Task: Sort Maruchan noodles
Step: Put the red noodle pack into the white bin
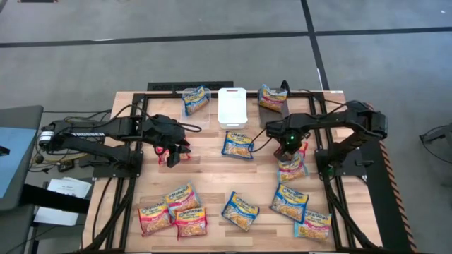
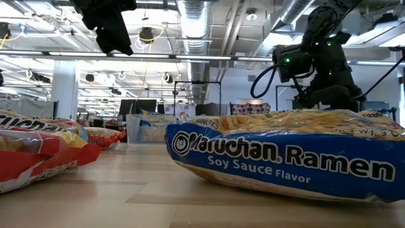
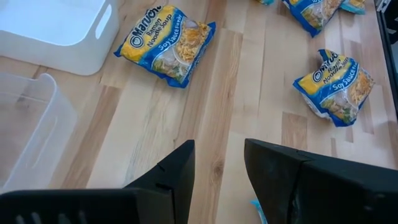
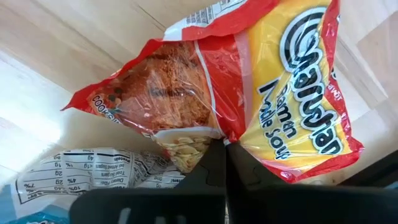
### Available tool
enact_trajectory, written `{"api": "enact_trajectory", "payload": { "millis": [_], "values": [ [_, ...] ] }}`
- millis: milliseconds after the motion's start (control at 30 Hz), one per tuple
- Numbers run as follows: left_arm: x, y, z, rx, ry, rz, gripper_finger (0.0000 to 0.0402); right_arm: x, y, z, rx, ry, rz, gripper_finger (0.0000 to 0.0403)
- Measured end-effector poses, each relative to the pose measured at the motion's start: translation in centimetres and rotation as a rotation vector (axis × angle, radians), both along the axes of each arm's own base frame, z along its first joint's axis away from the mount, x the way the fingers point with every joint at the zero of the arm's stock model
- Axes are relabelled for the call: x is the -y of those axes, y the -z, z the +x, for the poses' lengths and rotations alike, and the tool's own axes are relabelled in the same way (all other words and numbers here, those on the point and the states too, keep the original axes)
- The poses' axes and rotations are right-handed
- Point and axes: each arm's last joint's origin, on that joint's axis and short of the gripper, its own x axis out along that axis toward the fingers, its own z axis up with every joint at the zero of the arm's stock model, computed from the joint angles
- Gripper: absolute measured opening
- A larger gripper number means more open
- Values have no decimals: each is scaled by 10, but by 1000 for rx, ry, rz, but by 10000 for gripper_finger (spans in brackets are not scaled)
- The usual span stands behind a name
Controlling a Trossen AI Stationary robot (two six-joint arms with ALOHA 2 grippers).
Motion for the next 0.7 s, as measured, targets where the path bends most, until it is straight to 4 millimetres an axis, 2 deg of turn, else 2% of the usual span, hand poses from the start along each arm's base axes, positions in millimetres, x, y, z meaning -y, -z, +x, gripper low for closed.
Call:
{"api": "enact_trajectory", "payload": {
  "millis": [333,700],
  "values": [
    [-1,0,0,-2,-35,31,125,-23,-24,23,29,-80,-118,3],
    [-1,0,0,-2,-36,32,125,-45,-46,41,115,-134,-165,2]
  ]
}}
